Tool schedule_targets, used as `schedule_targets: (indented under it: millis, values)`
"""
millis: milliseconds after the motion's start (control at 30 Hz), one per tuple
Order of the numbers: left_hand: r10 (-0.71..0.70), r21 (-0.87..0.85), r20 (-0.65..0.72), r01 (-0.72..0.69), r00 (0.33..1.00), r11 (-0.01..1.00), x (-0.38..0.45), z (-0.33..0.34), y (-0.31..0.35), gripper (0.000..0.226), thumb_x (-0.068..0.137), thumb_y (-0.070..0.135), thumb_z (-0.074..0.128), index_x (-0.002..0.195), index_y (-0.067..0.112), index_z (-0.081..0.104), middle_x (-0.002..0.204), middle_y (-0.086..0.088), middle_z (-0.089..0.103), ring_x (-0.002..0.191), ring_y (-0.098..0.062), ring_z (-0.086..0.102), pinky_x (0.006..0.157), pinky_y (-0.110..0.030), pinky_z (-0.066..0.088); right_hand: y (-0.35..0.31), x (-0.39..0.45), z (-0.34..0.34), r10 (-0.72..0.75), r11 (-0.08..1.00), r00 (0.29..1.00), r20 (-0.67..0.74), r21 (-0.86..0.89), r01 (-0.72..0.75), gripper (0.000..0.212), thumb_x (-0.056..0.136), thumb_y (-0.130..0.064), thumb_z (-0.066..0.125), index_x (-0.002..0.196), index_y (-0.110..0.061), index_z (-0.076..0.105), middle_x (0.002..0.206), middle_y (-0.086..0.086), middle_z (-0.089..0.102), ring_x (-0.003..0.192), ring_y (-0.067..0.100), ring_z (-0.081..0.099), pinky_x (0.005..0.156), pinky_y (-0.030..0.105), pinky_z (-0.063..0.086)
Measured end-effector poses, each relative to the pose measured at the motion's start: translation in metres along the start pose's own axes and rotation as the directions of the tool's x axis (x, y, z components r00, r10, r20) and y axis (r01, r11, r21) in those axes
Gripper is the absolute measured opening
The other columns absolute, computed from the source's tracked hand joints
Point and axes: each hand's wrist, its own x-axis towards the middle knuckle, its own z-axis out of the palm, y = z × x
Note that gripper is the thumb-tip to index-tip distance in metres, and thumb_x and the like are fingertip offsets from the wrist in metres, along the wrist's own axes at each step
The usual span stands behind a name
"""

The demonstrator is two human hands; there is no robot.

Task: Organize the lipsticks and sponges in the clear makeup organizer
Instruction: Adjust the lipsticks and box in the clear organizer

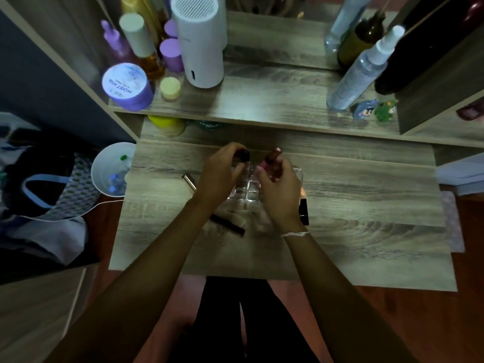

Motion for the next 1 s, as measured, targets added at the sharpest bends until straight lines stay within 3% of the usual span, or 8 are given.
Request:
schedule_targets:
  millis: [300,400,633,833,1000]
  values:
    - [0.016,0.093,0.101,-0.025,0.995,0.995,0.000,0.001,-0.009,0.028,0.087,0.014,0.065,0.114,0.012,0.059,0.107,-0.008,0.065,0.099,-0.018,0.058,0.083,-0.026,0.048,0.008,0.008,0.009,-0.042,0.945,0.998,0.040,-0.323,0.052,0.032,0.085,-0.012,0.070,0.116,-0.015,0.060,0.111,0.006,0.071,0.106,0.029,0.062,0.091,0.049,0.052]
    - [0.019,0.132,0.132,-0.037,0.991,0.991,-0.004,0.002,-0.012,0.028,0.087,0.012,0.064,0.114,0.011,0.059,0.107,-0.009,0.065,0.099,-0.021,0.057,0.082,-0.031,0.048,0.009,0.007,0.011,-0.071,0.939,0.996,0.045,-0.334,0.082,0.033,0.082,-0.004,0.067,0.113,-0.013,0.061,0.113,0.008,0.066,0.103,0.028,0.062,0.094,0.050,0.049]
    - [-0.005,0.269,0.154,-0.037,0.988,0.962,-0.006,0.005,-0.017,0.032,0.085,0.011,0.065,0.116,0.010,0.060,0.117,-0.011,0.059,0.108,-0.026,0.049,0.086,-0.033,0.041,0.010,0.008,0.010,-0.085,0.921,0.995,0.048,-0.378,0.097,0.032,0.085,-0.022,0.071,0.114,-0.013,0.060,0.114,0.009,0.065,0.104,0.029,0.059,0.091,0.049,0.050]
    - [0.007,0.310,0.172,-0.061,0.985,0.949,-0.004,0.006,-0.017,0.030,0.086,0.014,0.064,0.115,0.008,0.061,0.114,-0.014,0.059,0.105,-0.029,0.050,0.085,-0.039,0.045,0.011,0.006,0.011,-0.093,0.924,0.994,0.049,-0.367,0.105,0.030,0.083,-0.019,0.072,0.111,-0.015,0.061,0.109,0.008,0.068,0.100,0.029,0.063,0.091,0.050,0.050]
    - [-0.003,0.320,0.172,-0.053,0.985,0.946,-0.003,0.007,-0.018,0.031,0.087,0.016,0.063,0.117,0.008,0.060,0.116,-0.014,0.058,0.107,-0.028,0.049,0.086,-0.036,0.042,0.011,0.006,0.011,-0.083,0.930,0.996,0.032,-0.356,0.089,0.022,0.083,-0.023,0.071,0.103,-0.019,0.061,0.105,0.004,0.069,0.100,0.029,0.062,0.087,0.046,0.053]
